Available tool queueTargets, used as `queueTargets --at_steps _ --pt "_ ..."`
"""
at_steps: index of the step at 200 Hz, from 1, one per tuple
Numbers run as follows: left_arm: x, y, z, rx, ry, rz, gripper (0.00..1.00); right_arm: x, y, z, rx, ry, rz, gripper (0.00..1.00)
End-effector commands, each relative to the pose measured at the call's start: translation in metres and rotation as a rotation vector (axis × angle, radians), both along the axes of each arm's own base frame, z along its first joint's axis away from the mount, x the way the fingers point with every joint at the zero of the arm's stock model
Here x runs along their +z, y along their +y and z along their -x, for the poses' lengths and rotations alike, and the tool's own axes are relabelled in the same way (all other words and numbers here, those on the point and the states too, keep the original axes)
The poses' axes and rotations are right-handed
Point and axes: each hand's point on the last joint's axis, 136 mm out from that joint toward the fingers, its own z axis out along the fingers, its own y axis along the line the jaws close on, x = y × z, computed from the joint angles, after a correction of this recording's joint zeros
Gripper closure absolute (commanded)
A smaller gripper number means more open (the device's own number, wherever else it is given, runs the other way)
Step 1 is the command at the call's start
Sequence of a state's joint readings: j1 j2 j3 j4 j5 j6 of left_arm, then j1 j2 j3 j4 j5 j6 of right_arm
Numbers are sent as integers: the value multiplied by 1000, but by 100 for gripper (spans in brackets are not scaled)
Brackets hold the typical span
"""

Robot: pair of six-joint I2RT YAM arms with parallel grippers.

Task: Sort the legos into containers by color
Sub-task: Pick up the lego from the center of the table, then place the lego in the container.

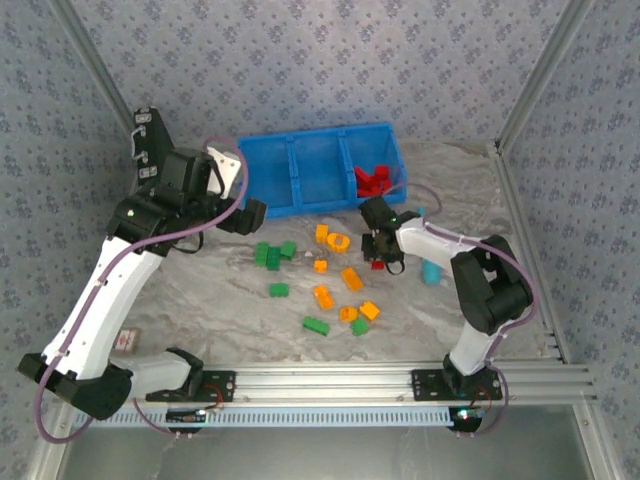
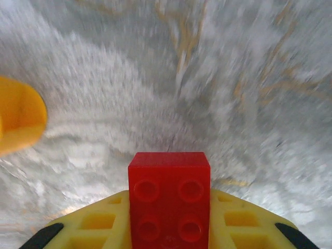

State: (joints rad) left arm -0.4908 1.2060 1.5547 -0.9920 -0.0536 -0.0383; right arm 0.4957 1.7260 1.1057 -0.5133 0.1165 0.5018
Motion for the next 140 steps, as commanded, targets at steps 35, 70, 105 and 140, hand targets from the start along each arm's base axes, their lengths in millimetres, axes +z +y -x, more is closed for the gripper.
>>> queueTargets --at_steps 35,70,105,140 --pt "6 15 2 62 -24 -20 0 93 -19 -66 9 -189 -45 76" --pt "-4 18 2 77 4 -41 0 110 -14 -120 50 -284 -45 75" --pt "-12 17 0 80 35 -52 0 108 -9 -170 59 -328 -35 75" --pt "-29 14 -5 103 77 -21 0 98 -5 -209 55 -338 -31 75"
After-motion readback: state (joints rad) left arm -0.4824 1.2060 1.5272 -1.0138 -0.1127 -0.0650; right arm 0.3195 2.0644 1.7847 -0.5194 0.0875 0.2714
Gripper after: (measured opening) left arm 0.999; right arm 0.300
